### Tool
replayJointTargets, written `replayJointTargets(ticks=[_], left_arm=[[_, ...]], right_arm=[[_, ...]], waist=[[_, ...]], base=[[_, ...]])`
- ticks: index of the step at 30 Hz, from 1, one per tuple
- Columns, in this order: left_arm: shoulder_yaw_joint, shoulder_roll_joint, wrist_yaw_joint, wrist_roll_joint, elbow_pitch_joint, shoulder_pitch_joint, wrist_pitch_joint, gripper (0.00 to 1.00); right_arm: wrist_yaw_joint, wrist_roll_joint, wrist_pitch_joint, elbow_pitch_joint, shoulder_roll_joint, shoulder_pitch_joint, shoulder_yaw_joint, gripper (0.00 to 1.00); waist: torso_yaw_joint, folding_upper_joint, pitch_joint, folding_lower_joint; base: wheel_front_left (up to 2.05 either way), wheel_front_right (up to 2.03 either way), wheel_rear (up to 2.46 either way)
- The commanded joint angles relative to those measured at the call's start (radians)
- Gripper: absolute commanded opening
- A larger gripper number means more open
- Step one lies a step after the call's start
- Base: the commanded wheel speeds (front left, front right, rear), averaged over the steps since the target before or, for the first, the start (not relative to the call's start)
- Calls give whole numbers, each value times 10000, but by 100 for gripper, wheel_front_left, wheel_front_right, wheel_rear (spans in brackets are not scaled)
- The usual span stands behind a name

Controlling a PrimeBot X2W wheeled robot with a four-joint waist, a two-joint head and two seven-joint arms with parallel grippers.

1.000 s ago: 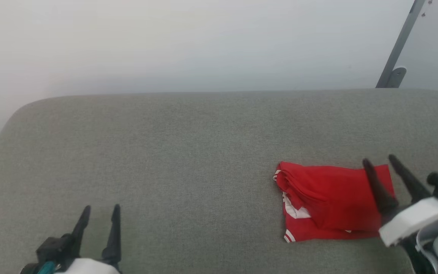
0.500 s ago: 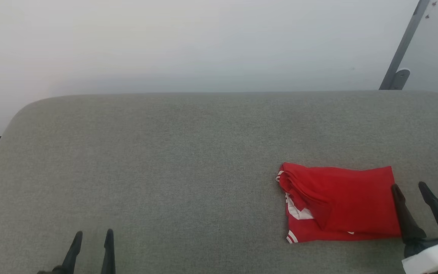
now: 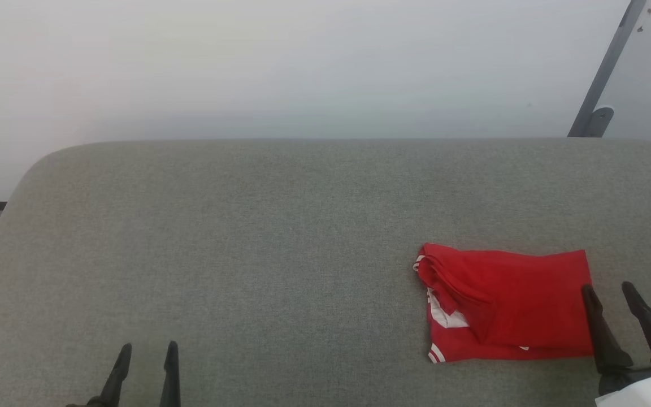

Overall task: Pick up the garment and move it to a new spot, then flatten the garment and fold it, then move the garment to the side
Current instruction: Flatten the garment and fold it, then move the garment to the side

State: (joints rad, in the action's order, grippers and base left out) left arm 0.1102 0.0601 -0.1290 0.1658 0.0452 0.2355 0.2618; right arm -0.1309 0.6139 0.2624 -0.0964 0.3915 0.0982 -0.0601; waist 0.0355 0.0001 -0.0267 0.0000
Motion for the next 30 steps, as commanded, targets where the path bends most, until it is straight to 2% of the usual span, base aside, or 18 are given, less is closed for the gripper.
replayJointTargets(ticks=[1, 5, 9, 14, 22, 26, 30], left_arm=[[-27, -5, -15, -71, -24, -138, 41, 100], [-103, -18, -16, -23, 2, -224, 41, 100], [-208, -50, -16, 27, 95, -496, 41, 100], [-606, -56, -15, 31, 247, -1170, 41, 100], [-1125, -26, -15, 60, 583, -2488, 41, 100], [-1291, -24, -15, 12, 646, -2939, 41, 100], [-1466, -33, -15, 68, 698, -3381, 41, 100]], right_arm=[[4, -34, -7, 56, -24, -2, -17, 100], [4, 77, -251, -98, 42, -162, 246, 100], [3, 312, -1444, -366, 414, -559, 320, 100], [4, 1022, -4078, -1054, 1448, -1610, -18, 100], [4, 2016, -8479, -1568, 3315, -3625, -1281, 100], [6, 2140, -9501, -1833, 3511, -4356, -1416, 100], [4, 2342, -10164, -2011, 3336, -4771, -1696, 100]], waist=[[-8, -1, 1, 0], [-3, -1, 28, 0], [-16, -1, 185, 0], [5, -1, 841, 0], [79, -1, 2287, 0], [140, -1, 2874, 0], [240, -1, 3321, 0]], base=[[0, 0, 0], [0, 0, 0], [0, 0, 0], [0, 0, 0], [0, 0, 0], [0, 0, 0], [0, 0, 0]])
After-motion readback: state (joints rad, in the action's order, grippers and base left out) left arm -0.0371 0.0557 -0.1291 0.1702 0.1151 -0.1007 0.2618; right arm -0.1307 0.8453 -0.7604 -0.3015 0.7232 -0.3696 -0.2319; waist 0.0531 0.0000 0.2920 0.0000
